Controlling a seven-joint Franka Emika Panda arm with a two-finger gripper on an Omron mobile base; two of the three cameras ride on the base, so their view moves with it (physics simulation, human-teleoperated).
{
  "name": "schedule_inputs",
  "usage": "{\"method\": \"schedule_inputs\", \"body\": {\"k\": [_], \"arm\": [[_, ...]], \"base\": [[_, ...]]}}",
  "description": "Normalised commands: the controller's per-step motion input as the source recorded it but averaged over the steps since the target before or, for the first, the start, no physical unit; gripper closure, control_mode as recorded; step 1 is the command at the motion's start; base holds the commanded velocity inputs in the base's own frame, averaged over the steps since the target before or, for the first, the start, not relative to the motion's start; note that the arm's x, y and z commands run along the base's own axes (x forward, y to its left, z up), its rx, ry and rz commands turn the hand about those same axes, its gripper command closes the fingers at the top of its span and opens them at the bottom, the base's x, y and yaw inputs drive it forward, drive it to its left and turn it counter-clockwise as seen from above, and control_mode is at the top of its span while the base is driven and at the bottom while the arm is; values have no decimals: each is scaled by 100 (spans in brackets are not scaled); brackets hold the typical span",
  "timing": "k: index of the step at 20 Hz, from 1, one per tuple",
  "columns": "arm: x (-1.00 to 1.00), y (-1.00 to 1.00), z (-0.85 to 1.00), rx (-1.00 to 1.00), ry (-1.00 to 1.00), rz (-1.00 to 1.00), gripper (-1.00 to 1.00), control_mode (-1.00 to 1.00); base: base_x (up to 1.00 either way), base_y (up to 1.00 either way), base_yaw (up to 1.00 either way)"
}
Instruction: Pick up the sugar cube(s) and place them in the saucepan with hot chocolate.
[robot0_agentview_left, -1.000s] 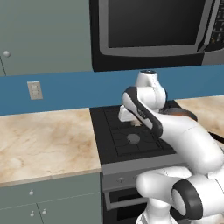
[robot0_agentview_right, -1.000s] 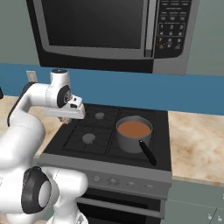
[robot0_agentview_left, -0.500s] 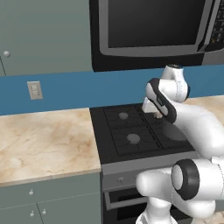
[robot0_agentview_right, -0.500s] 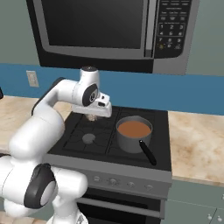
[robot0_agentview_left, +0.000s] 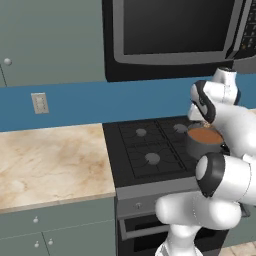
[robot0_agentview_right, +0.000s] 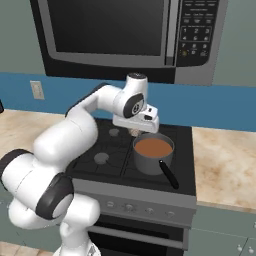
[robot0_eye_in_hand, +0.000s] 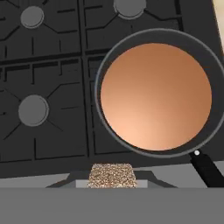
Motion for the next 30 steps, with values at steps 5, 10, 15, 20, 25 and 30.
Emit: {"method": "schedule_inputs", "body": {"k": [5,10,15,20,25,30], "arm": [[0,-74,-34,0,0,-3,100,-100],[20,-32,-51,0,0,0,100,-100],[17,-6,-11,0,0,0,100,-100],[21,3,-1,0,0,2,100,-100],[35,15,-18,0,0,9,100,-100],[41,0,-6,0,0,7,100,-100]], "base": [[0,0,0],[0,0,0],[0,0,0],[0,0,0],[0,0,0],[0,0,0]]}}
